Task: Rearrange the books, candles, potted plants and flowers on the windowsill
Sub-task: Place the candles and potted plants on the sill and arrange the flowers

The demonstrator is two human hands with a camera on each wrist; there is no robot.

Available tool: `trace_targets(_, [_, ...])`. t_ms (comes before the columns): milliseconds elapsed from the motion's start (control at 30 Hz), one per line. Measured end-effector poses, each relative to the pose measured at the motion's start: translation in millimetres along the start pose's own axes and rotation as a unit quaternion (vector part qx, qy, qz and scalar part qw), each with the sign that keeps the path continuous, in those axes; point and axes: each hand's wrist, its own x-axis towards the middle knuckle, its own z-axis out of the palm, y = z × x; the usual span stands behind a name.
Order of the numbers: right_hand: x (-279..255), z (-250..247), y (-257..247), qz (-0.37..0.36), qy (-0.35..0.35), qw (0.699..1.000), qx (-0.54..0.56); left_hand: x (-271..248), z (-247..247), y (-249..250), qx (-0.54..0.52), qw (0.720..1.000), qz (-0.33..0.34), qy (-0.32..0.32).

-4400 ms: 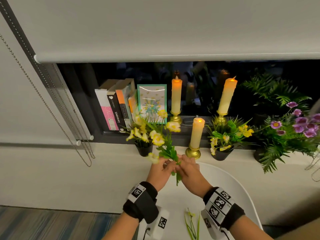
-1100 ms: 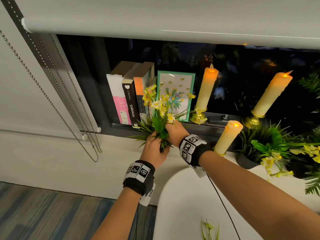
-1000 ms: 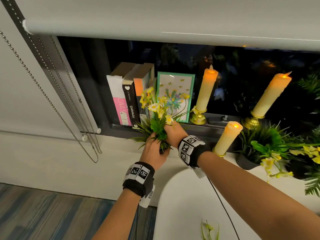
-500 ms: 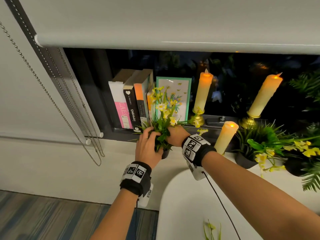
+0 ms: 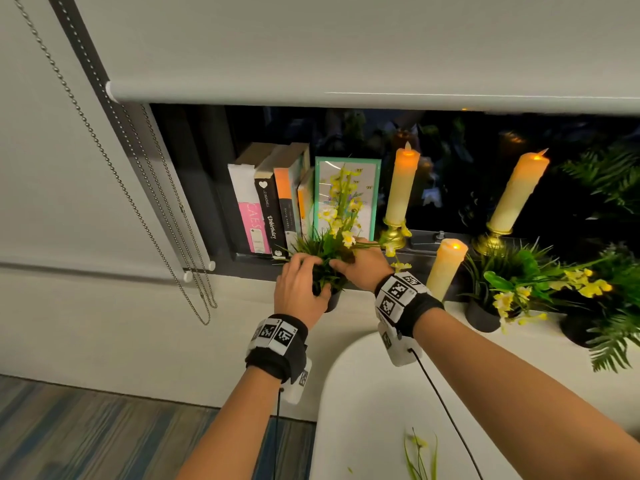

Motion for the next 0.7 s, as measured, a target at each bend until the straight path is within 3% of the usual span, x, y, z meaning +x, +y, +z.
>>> trace_targets(133, [-8.9,4.4,-4.9,-0.009,0.022,0.999,0.033,-2.7,-1.4,3.2,-0.005,1.000,-0.006,-0.007])
trace_targets(467, [-6.0,4.2,1.1,-0.028,-0.008,0.999,-0.041,-2.1,3.4,4.3,0.005,0.998,-0.007,-0.065])
trace_targets(700, [-7.4,-4.2,4.5,-0.007,-0.010,0.999,-0.035,-0.4,0.7,10.4,0.008,0.999,-0.026,-0.043])
